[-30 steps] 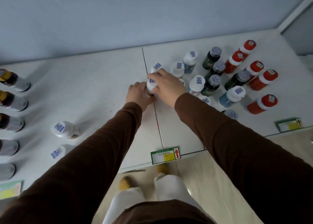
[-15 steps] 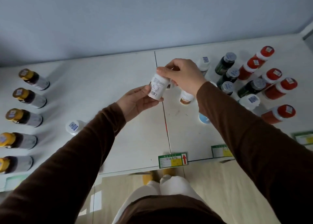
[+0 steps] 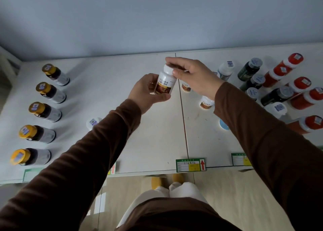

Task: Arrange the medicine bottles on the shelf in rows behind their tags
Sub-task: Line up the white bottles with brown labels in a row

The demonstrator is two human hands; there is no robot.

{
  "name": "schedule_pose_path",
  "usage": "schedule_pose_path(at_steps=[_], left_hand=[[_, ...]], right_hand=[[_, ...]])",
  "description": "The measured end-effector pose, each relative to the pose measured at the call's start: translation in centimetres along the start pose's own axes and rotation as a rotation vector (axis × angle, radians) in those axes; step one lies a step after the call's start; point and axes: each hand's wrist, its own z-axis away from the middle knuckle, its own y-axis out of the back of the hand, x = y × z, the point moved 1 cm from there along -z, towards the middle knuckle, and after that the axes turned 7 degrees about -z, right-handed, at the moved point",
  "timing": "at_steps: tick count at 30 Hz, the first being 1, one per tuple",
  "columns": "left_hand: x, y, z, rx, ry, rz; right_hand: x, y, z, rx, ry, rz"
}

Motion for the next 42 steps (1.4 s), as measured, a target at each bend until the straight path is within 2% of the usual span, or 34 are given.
schedule_pose_path(at_steps=[5, 10, 15, 19, 29, 38, 42], left_hand=[[-0.9, 2.6, 1.0, 0.117, -0.036, -0.174], [-3.0, 9.6, 1.5, 0.034, -0.053, -0.362], [-7.3, 17.0, 2.3, 0.035, -0.071, -0.632], [-11.1, 19.6, 3.0, 0.015, -0.056, -0.748], [-16.0, 20.4, 2.2, -0.008, -0.031, -0.816], [-16.2, 21.0, 2.1, -0.037, 0.015, -0.82], [-14.2, 21.7, 1.6, 0.017, -0.077, -0.793]], right_hand=[[-1.5, -3.0, -1.6, 0.051, 0.038, 0.131], [-4.1, -7.7, -3.7, 0.059, 0.105, 0.186], [-5.7, -14.5, -5.7, 0.016, 0.076, 0.319], [-5.8, -19.4, -6.7, -0.01, 0.034, 0.44], [-5.0, -24.6, -8.2, -0.064, -0.027, 0.618], [-4.8, -25.1, -8.2, -0.064, -0.033, 0.625], [-5.6, -23.8, -7.4, 0.004, -0.068, 0.515]])
